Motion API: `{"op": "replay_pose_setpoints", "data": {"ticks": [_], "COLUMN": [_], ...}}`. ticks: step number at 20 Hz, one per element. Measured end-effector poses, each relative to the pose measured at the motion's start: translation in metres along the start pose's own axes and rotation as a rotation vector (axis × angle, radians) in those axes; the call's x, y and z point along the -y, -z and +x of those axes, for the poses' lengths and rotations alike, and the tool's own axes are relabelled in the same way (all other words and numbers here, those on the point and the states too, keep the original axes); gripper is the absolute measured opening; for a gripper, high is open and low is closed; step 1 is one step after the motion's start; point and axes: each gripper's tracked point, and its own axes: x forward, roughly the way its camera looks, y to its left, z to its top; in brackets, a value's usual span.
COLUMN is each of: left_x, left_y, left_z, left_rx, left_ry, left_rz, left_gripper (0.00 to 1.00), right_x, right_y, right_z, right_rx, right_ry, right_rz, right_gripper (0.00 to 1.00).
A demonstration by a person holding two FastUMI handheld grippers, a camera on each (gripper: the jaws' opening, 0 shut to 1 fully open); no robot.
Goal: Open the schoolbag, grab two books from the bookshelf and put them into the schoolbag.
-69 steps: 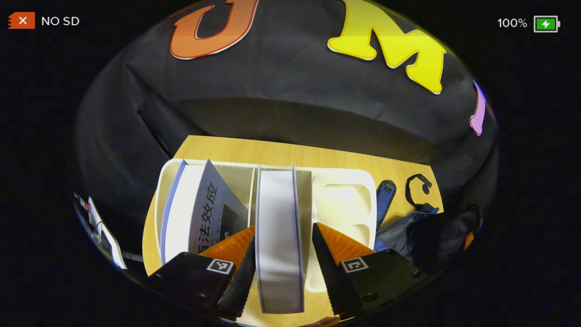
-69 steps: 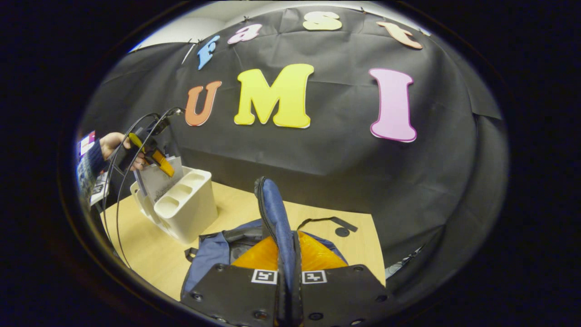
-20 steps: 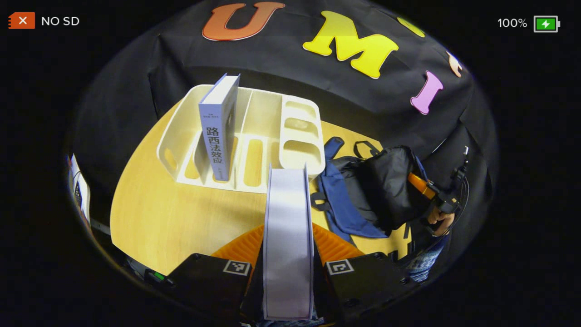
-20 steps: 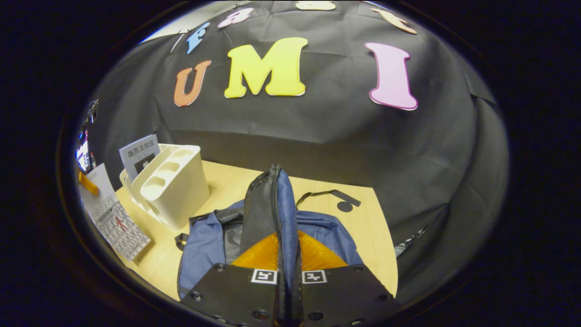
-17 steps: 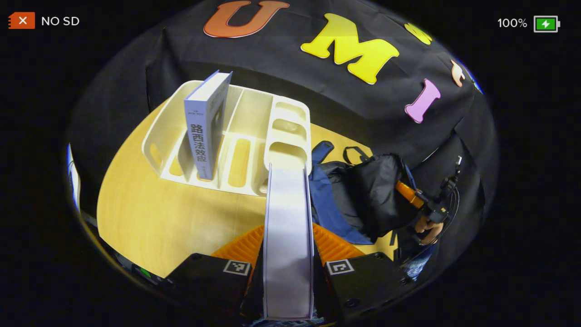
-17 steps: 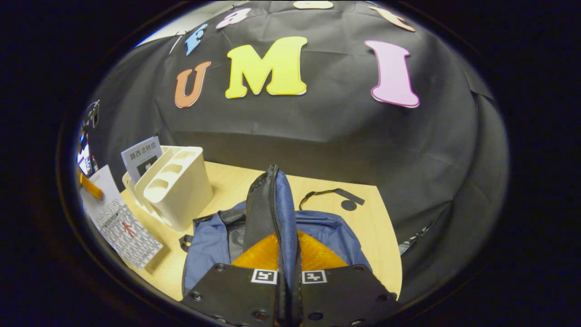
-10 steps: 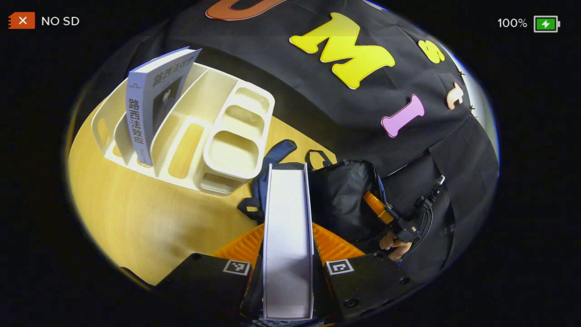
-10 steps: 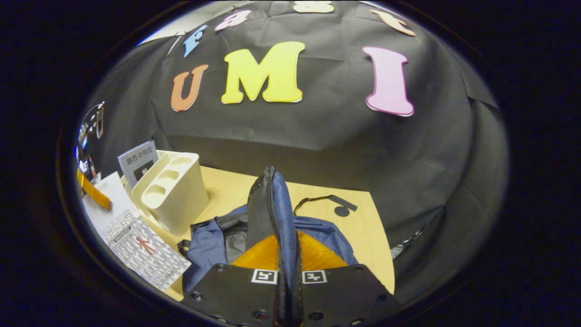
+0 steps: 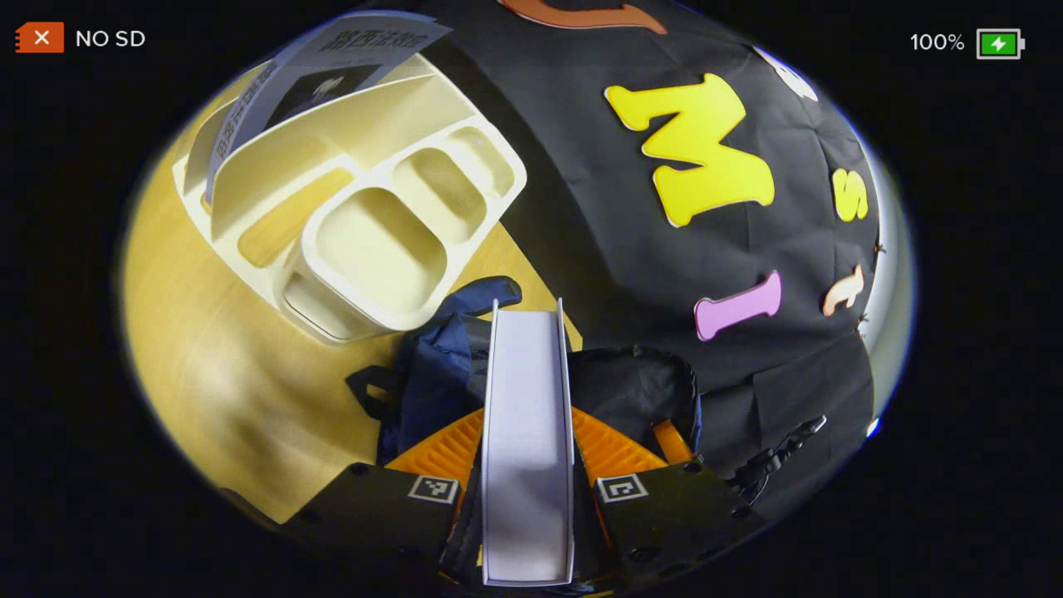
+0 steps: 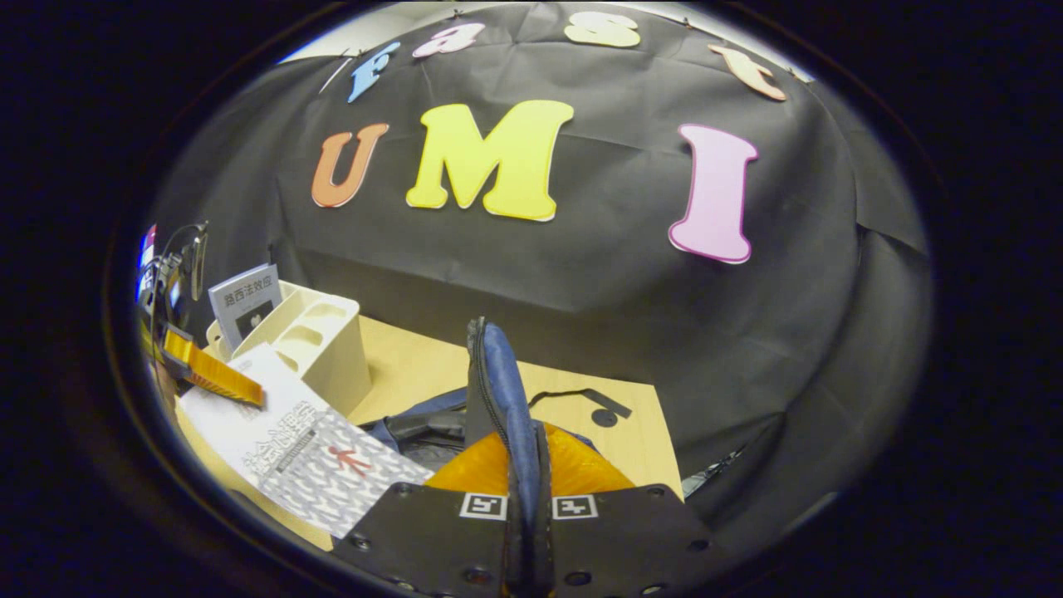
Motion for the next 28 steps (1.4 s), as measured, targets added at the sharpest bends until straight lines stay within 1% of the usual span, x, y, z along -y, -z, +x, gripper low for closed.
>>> {"op": "replay_pose_setpoints", "data": {"ticks": [2,5,7,9,12,13,14,15,18,19,21,22,24,26,27,28], "left_x": [0.004,0.011,0.018,0.028,0.036,0.037,0.038,0.039,0.029,0.025,0.02,0.018,0.014,-0.003,-0.02,-0.031], "left_y": [0.009,0.027,0.032,0.04,0.057,0.061,0.065,0.07,0.089,0.09,0.093,0.095,0.1,0.106,0.109,0.109], "left_z": [0.018,0.053,0.073,0.096,0.134,0.145,0.157,0.171,0.209,0.216,0.222,0.221,0.221,0.22,0.225,0.226], "left_rx": [0.0,-0.024,-0.01,-0.007,-0.02,-0.013,-0.005,-0.002,-0.045,-0.034,-0.029,-0.042,-0.082,-0.102,-0.101,-0.113], "left_ry": [0.026,0.033,0.027,0.041,0.047,0.055,0.069,0.088,0.142,0.168,0.213,0.234,0.233,0.156,0.069,0.03], "left_rz": [-0.033,-0.049,-0.018,-0.01,-0.009,-0.007,-0.013,-0.027,-0.101,-0.118,-0.121,-0.115,-0.06,0.047,0.114,0.156], "left_gripper": [0.46,0.47,0.47,0.47,0.47,0.47,0.47,0.47,0.47,0.47,0.47,0.47,0.48,0.48,0.5,0.79], "right_x": [0.003,-0.005,-0.007,-0.01,-0.025,-0.029,-0.036,-0.042,-0.048,-0.048,-0.043,-0.043,-0.039,-0.038,-0.037,-0.036], "right_y": [-0.006,-0.015,-0.019,-0.027,-0.037,-0.04,-0.041,-0.04,-0.038,-0.036,-0.034,-0.029,-0.023,-0.018,-0.016,-0.013], "right_z": [-0.003,-0.004,-0.003,-0.002,-0.005,-0.006,-0.006,-0.006,-0.004,-0.003,-0.002,-0.001,-0.001,0.001,0.002,0.002], "right_rx": [0.019,0.037,0.049,0.068,0.089,0.097,0.102,0.104,0.106,0.106,0.12,0.119,0.116,0.111,0.106,0.102], "right_ry": [0.007,-0.006,-0.006,-0.002,-0.018,-0.022,-0.032,-0.045,-0.061,-0.061,-0.046,-0.044,-0.041,-0.044,-0.044,-0.043], "right_rz": [-0.026,-0.057,-0.088,-0.116,-0.151,-0.163,-0.173,-0.176,-0.164,-0.164,-0.165,-0.165,-0.168,-0.166,-0.166,-0.165], "right_gripper": [0.05,0.05,0.05,0.05,0.05,0.02,0.05,0.05,0.05,0.05,0.05,0.05,0.05,0.05,0.05,0.05]}}
